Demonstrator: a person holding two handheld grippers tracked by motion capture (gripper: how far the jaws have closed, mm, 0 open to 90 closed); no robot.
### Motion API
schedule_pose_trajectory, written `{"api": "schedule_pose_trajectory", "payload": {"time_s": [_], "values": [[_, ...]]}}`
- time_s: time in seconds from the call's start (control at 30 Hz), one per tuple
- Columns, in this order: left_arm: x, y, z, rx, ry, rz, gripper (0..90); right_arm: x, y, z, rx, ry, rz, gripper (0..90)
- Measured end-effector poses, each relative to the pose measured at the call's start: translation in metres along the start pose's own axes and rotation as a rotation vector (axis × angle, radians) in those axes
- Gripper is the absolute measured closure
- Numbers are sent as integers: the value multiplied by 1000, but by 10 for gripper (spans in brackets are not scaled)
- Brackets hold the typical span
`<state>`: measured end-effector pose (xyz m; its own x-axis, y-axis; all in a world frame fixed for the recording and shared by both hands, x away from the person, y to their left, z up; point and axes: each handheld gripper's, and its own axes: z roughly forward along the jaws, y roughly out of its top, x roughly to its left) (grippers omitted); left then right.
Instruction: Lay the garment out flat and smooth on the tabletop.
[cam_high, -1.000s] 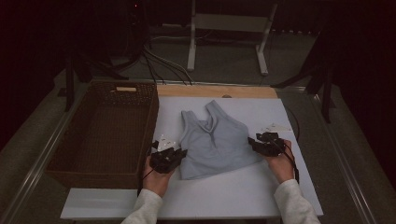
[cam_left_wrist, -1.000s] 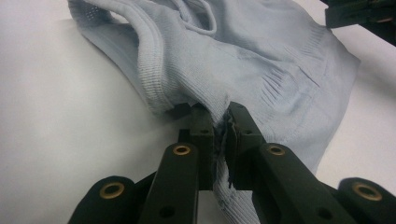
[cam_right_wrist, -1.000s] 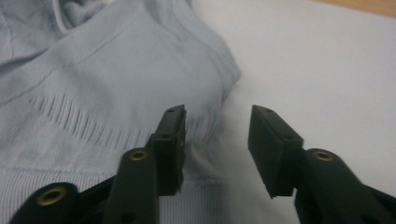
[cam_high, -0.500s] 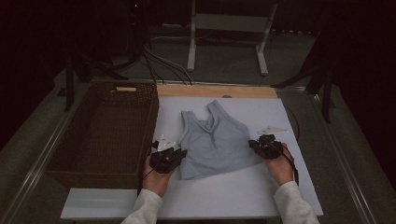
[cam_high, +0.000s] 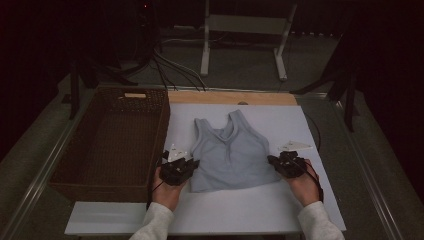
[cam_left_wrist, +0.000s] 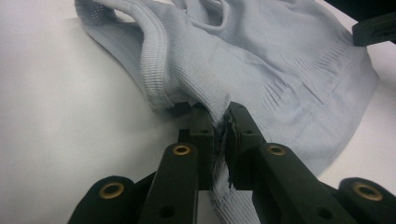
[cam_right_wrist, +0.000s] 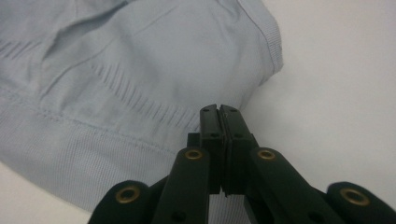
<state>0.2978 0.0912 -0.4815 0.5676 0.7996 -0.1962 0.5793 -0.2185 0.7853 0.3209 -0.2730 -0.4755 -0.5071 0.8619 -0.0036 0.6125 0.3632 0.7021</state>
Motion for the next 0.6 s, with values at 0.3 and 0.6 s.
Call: {"api": "schedule_pose_trajectory", "payload": {"time_s": [0.3,0.6], "values": [[-2,-2,2,10,-4,4,829,-4,2,6,-2,-62,1,896],[-9,-6,5,32,-17,22,827,-13,1,16,3,-108,22,896]]}}
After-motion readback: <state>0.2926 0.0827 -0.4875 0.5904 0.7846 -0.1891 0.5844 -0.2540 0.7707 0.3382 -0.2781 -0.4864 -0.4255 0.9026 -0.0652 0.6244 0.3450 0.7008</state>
